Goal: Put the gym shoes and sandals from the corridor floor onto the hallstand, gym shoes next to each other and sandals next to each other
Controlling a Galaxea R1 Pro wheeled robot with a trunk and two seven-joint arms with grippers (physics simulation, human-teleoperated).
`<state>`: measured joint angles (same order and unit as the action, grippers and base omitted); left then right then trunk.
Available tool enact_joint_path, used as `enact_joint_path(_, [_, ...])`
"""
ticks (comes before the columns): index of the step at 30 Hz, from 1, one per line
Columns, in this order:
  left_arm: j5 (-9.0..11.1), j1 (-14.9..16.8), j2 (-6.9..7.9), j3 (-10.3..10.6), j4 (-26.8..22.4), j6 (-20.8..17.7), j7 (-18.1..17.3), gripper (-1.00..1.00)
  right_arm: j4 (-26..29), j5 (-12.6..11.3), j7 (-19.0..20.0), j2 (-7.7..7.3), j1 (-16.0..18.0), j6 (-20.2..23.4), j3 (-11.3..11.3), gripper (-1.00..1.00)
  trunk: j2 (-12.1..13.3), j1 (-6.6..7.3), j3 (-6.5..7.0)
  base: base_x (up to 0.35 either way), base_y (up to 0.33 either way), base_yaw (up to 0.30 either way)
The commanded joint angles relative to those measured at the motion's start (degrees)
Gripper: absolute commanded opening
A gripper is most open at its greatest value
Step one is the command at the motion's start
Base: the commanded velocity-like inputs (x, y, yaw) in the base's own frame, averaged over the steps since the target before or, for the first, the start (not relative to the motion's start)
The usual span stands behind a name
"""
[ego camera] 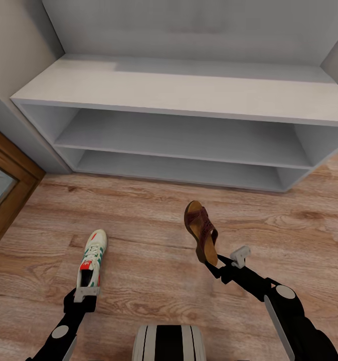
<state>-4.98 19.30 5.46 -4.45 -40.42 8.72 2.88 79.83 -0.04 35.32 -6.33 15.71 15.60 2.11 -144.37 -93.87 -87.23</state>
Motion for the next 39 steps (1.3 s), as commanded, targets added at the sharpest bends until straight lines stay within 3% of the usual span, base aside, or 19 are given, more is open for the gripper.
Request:
enact_joint_path(1, [-0.65,0.00,-0.01,-0.03,0.00,0.16,0.20,-1.00,0.06,-0.13,0.27,0.01,0.02,0.58,0.09,-1.00,0.00,0.03,0.20,0.000,0.000,0.000])
enact_joint_path(26, [-0.46,-0.45,0.08,-0.46,-2.67,-0.77,-0.06,-1.00,0.06,0.08,0.27,0.00,0.02,0.50,-0.11,-1.00,0.34,0.68,5.74,0.000,0.000,0.000])
enact_joint_path(39, [-0.13,-0.40,0.08,-0.56,-2.08,-1.07,-0.06,-1.00,-0.27,0.38,0.19,-0.99,0.02,0.37,-0.09,-1.00,0.51,1.01,8.62,0.000,0.000,0.000])
